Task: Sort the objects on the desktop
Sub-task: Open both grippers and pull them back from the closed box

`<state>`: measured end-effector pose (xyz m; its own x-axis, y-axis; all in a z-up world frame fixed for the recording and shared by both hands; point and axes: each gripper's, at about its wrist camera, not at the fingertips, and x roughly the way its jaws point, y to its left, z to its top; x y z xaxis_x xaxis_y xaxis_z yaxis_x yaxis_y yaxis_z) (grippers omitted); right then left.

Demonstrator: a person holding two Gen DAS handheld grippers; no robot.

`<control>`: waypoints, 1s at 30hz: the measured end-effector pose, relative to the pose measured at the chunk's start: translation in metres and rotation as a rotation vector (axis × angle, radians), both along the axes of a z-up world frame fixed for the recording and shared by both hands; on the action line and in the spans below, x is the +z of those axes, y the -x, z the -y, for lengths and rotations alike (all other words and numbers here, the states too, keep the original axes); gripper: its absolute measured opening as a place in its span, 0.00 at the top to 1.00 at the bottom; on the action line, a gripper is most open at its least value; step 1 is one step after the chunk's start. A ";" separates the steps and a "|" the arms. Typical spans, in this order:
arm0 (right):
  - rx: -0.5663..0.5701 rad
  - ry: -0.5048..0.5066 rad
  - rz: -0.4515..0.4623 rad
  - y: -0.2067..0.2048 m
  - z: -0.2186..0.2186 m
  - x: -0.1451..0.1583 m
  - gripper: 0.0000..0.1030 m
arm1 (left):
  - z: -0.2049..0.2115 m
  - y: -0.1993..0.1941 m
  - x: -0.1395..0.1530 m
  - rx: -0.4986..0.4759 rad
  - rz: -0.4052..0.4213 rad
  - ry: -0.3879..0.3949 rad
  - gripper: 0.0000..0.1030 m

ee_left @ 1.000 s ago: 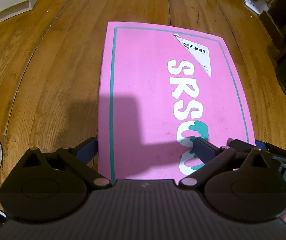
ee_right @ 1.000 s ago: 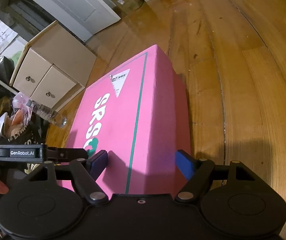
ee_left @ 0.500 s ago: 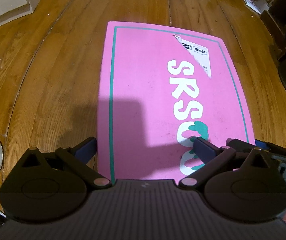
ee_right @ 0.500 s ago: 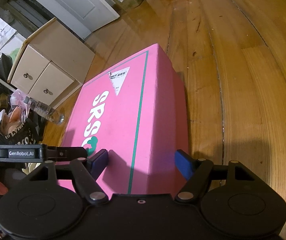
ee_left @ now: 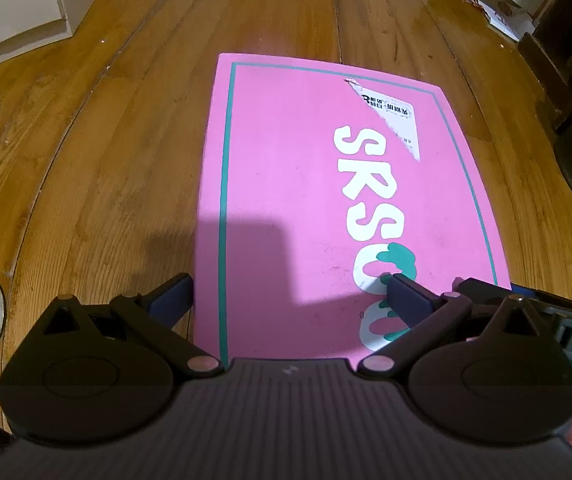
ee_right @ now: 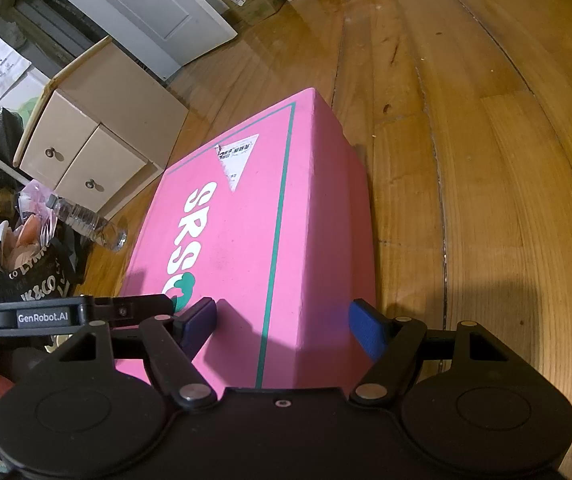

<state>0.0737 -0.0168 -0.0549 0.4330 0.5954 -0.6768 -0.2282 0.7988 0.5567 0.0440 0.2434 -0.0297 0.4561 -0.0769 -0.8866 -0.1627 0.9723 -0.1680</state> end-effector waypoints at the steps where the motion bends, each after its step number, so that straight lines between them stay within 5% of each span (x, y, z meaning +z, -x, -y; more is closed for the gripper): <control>1: 0.000 0.005 0.002 0.000 -0.001 0.001 0.25 | 0.000 0.001 0.000 0.003 0.004 -0.001 0.00; 10: 0.022 0.095 0.036 0.001 -0.012 0.013 0.25 | 0.014 0.003 0.013 0.067 -0.044 -0.106 0.00; 15: 0.085 0.143 0.065 0.010 -0.012 0.031 0.24 | 0.027 0.027 0.037 0.083 0.028 -0.122 0.00; 22: 0.206 0.146 0.154 0.042 0.004 0.075 0.21 | 0.064 0.061 0.062 0.008 0.043 -0.300 0.00; 30: 0.303 0.298 0.162 0.077 0.000 0.083 0.21 | 0.097 0.089 0.059 -0.069 0.043 -0.366 0.00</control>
<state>-0.0031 -0.0168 0.0277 0.3837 0.5013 -0.7756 -0.5415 0.8024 0.2508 -0.0453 0.1464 0.0296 0.4987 0.2095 -0.8411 -0.0954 0.9777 0.1870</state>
